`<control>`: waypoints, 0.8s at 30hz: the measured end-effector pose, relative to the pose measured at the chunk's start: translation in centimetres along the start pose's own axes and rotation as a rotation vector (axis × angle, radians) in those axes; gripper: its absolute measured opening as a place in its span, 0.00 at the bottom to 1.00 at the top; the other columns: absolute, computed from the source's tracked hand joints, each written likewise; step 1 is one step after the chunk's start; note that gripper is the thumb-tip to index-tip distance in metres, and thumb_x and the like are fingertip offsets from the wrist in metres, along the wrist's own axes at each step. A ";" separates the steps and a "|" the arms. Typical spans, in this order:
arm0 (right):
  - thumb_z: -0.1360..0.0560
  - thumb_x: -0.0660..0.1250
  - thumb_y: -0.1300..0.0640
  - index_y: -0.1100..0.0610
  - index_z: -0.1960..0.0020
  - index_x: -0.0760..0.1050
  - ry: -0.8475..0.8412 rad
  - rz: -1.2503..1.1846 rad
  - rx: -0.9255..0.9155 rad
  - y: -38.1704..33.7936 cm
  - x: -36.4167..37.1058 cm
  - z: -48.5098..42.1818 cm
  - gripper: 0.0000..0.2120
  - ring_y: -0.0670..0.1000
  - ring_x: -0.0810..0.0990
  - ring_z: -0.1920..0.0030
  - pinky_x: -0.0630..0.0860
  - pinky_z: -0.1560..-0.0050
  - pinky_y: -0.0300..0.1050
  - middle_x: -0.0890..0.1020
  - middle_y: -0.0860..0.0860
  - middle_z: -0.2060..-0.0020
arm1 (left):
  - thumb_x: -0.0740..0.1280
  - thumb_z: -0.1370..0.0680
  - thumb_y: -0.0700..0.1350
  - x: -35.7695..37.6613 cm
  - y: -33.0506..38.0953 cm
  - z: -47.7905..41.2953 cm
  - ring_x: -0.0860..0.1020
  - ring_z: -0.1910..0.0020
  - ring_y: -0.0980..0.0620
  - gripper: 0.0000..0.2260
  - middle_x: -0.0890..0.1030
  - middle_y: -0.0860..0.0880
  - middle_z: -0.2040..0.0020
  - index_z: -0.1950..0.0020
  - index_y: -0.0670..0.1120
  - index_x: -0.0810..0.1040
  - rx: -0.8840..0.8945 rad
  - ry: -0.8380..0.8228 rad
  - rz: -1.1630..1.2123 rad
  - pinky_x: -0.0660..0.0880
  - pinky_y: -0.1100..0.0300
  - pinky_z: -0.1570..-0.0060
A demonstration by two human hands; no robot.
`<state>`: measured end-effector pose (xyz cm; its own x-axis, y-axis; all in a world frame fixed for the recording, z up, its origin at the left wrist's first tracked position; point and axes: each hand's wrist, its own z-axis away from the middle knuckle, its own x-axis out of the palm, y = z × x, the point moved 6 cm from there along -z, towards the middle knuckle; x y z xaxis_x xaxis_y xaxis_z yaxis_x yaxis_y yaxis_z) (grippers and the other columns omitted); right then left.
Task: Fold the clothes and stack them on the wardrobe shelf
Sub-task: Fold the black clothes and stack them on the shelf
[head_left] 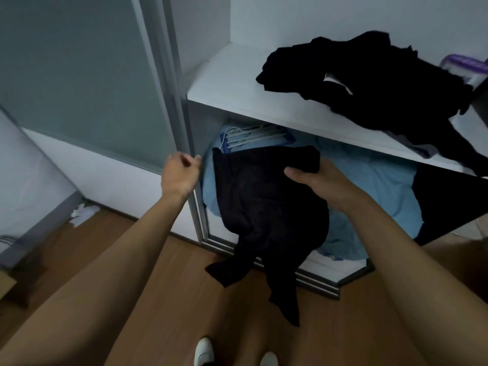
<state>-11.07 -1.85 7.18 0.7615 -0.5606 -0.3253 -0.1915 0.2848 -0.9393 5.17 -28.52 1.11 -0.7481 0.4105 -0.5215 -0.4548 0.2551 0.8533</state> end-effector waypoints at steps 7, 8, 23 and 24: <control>0.21 0.68 0.59 0.50 0.69 0.69 -0.333 0.558 -0.335 -3.6 6.6 0.9 0.19 0.34 0.74 0.70 0.66 0.66 0.29 0.77 0.37 0.72 | 0.60 0.35 0.79 5.8 -2.3 4.5 0.83 0.47 0.35 0.47 0.83 0.38 0.44 0.35 0.41 0.72 -0.706 -0.861 0.417 0.82 0.47 0.57; 0.21 0.67 0.64 0.47 0.68 0.68 -0.400 0.614 -0.370 -3.5 7.5 1.1 0.21 0.32 0.75 0.68 0.67 0.64 0.28 0.78 0.33 0.69 | 0.61 0.34 0.78 6.4 -2.1 4.6 0.82 0.45 0.35 0.47 0.82 0.39 0.41 0.32 0.41 0.72 -0.699 -0.921 0.404 0.82 0.47 0.55; 0.25 0.62 0.71 0.67 0.61 0.77 -0.519 0.801 -0.276 -0.2 7.4 2.4 0.08 0.48 0.76 0.68 0.71 0.64 0.45 0.79 0.57 0.68 | 0.57 0.18 0.37 12.0 -1.3 7.5 0.77 0.65 0.51 0.08 0.80 0.46 0.65 0.51 0.42 0.75 -0.512 -1.110 0.148 0.76 0.58 0.60; 0.25 0.64 0.71 0.63 0.68 0.73 -0.468 0.722 -0.244 0.1 6.4 2.5 0.14 0.44 0.72 0.71 0.67 0.67 0.39 0.75 0.52 0.73 | 0.56 0.18 0.35 12.1 -1.4 7.4 0.73 0.65 0.51 0.09 0.76 0.46 0.64 0.52 0.43 0.74 -0.491 -1.104 0.211 0.72 0.59 0.60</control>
<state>-4.70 -3.48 5.27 0.5692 0.0811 -0.8182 -0.8076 0.2422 -0.5377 0.33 -17.44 -6.44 -0.1264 0.9861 0.1075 -0.6866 -0.1652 0.7080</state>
